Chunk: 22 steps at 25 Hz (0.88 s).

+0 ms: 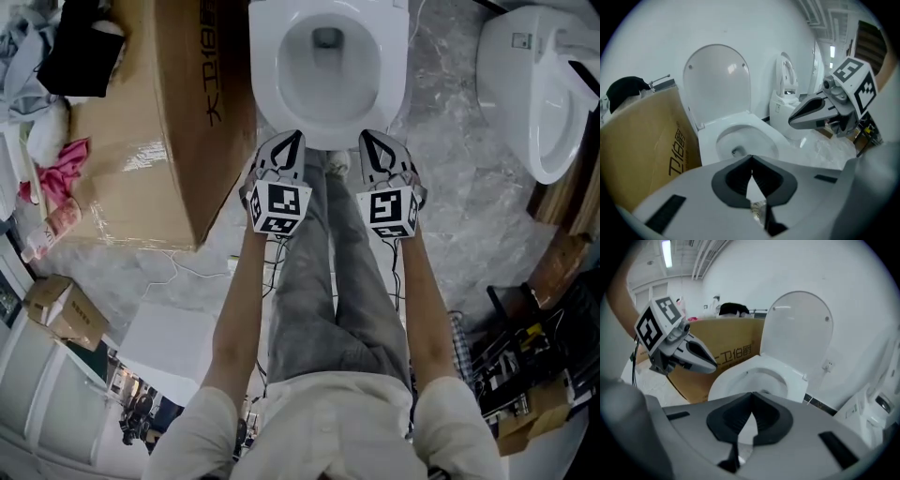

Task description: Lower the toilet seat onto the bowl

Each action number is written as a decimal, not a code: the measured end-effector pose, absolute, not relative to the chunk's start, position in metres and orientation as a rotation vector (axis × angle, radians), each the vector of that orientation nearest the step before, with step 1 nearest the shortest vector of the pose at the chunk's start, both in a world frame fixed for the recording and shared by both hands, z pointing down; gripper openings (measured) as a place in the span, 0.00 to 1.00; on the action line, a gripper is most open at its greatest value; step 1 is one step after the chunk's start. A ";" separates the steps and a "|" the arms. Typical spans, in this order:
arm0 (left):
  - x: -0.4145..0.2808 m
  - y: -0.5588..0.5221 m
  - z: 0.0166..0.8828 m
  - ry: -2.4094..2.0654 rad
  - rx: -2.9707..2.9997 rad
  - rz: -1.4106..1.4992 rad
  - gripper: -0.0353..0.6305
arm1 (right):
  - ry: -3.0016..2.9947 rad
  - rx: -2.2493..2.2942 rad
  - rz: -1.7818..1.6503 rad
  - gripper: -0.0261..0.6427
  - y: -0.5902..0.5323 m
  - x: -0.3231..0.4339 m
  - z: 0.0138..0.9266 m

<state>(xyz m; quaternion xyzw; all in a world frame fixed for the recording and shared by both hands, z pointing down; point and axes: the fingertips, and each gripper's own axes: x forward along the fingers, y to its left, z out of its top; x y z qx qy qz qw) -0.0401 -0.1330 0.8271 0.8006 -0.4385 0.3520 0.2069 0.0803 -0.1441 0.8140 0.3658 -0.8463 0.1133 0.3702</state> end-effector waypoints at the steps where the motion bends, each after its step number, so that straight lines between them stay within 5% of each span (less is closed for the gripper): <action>1: -0.039 -0.138 0.815 -1.235 2.245 0.950 0.07 | -2.194 0.974 0.308 0.05 -0.149 0.081 0.800; 22: -0.039 -0.163 0.715 -1.370 2.361 0.756 0.07 | -2.328 1.208 0.313 0.05 -0.167 0.080 0.701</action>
